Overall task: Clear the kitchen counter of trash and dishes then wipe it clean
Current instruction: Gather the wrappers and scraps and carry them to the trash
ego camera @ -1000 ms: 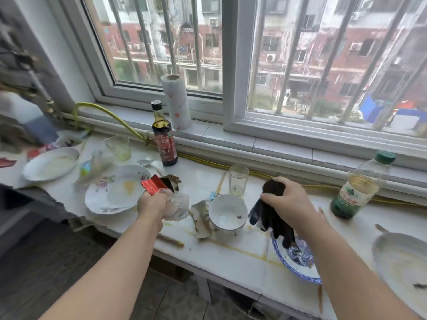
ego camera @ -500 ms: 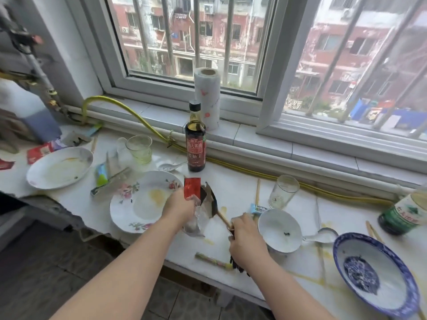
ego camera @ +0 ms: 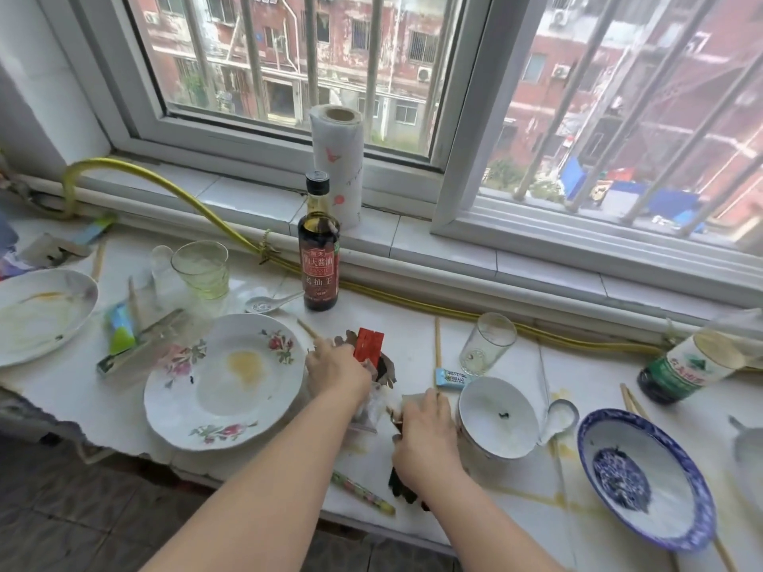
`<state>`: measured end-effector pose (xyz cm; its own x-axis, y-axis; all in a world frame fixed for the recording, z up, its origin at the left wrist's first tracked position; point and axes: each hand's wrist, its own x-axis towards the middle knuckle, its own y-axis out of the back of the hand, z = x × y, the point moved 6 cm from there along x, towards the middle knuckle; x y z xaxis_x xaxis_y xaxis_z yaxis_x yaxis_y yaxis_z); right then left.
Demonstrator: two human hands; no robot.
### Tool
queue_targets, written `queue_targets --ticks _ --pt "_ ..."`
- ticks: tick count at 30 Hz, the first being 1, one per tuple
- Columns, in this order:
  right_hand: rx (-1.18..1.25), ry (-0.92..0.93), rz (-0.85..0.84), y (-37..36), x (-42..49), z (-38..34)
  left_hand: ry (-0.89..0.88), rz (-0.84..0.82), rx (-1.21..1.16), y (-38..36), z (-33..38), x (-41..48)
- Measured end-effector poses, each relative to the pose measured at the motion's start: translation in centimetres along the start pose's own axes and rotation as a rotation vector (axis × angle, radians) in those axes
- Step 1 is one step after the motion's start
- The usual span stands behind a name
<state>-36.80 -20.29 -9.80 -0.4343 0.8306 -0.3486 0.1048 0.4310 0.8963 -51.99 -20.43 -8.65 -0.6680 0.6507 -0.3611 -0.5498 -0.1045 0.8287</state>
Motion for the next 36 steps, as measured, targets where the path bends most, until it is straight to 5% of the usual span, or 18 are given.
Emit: queue_targets --ticks 15,26,30,36 --pt "-0.015 -0.076 -0.006 0.7 0.1 0.3 -0.028 0.087 -0.002 -0.1 0.2 -0.1" --pt "0.0 -0.014 0.092 3.3 0.3 0.2 -0.222 0.205 -0.456 4.7 0.9 -0.2" --pt "0.188 -0.031 0.208 6.3 0.6 -0.2 -0.261 0.036 -0.496 5.6 0.0 -0.7" --pt "0.312 -0.03 0.276 8.5 0.3 -0.4 -0.415 -0.504 -0.137 4.4 -1.0 -6.1"
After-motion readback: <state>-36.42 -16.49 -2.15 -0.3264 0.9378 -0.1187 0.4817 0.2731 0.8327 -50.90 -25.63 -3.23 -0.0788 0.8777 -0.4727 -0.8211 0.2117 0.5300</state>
